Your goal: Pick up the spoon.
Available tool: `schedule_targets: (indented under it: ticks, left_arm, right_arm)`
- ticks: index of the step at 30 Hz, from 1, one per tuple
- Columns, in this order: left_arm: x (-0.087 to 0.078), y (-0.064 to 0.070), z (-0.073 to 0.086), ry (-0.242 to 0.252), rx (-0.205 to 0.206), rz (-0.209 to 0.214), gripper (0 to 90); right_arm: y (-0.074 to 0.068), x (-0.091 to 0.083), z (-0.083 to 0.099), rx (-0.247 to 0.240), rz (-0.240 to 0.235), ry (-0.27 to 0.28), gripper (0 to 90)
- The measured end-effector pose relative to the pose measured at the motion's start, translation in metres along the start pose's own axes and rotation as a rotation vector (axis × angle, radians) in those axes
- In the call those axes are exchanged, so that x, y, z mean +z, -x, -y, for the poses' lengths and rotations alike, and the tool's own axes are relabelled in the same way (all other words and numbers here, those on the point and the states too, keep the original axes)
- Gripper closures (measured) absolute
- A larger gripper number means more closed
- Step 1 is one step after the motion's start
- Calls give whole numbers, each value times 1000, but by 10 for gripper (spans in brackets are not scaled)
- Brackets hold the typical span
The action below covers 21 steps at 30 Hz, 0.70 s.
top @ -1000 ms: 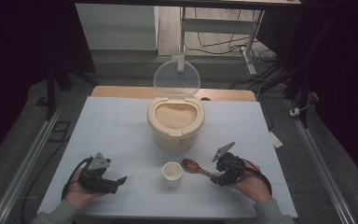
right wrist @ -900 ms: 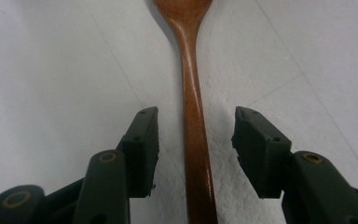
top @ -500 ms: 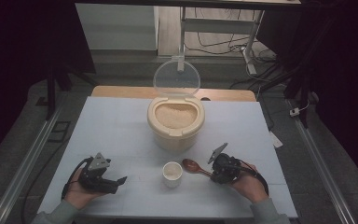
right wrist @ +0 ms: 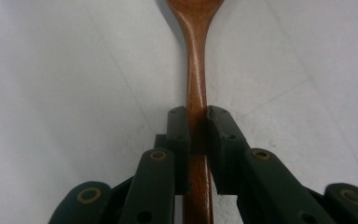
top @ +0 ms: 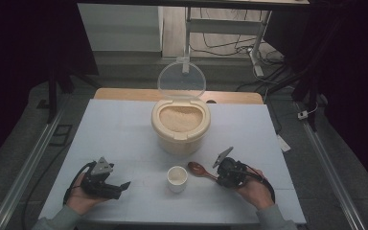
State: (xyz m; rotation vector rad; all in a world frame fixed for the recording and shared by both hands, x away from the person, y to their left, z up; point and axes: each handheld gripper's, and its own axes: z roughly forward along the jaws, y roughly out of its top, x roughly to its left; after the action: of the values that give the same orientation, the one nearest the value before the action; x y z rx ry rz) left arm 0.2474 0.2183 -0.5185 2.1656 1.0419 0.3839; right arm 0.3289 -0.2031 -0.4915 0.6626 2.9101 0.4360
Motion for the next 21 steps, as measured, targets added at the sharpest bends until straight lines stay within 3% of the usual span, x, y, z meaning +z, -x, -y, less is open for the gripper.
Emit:
schedule_targets:
  ticks: [11,21]
  left_arm:
    - [0,1,0,-5,6,-2,82]
    - [0,0,0,-3,5,-4,82]
  right_arm:
    - [7,-24,12,51,-59,134,801]
    - [4,-47,16,23,-90,226,801]
